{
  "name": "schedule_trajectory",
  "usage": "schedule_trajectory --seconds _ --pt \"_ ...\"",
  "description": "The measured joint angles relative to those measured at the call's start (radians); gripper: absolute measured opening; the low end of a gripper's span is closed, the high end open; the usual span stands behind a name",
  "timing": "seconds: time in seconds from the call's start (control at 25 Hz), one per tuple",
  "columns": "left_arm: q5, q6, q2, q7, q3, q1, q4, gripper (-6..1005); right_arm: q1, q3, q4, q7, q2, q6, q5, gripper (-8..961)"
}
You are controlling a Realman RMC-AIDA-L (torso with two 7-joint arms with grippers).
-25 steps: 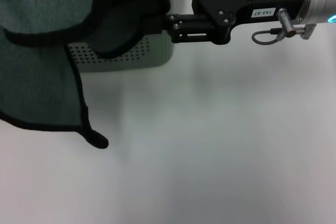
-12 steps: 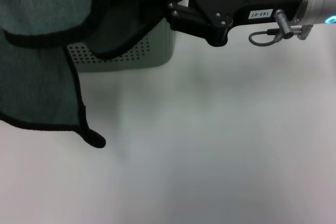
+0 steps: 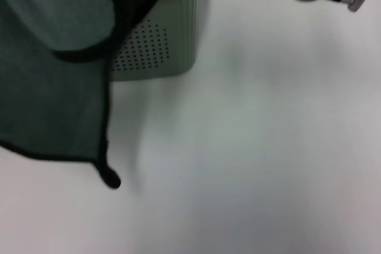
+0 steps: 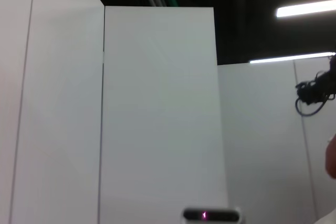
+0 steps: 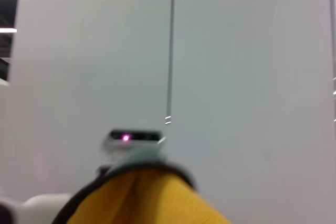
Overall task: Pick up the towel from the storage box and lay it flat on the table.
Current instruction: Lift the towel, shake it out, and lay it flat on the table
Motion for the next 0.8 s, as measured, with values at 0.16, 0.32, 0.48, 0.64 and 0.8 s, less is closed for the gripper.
schedule_trajectory --seconds 0.16,0.32,0.48,0.64,0.8 --pt "0.058 -0.003 -0.045 0.092 -0.025 0.056 -0.012 50 -0.024 -0.027 -0.155 0.025 0.001 0.111 0.012 6" --pt "0.219 -0.004 -0.114 0.178 -0.116 0.093 -0.024 125 -0.021 -0.059 -0.287 0.043 -0.004 0.254 0.003 6" --pt "0.332 -0.005 -0.150 0.253 -0.151 0.117 -0.068 223 -0.003 -0.071 -0.368 0.046 -0.007 0.319 0.001 6" --pt "0.344 -0.006 -0.160 0.305 -0.176 0.134 -0.125 368 -0.003 -0.073 -0.471 0.090 -0.010 0.336 -0.043 5" --pt "0.331 -0.010 -0.181 0.306 -0.259 0.123 -0.136 462 -0.031 -0.070 -0.565 0.111 -0.009 0.339 -0.079 5"
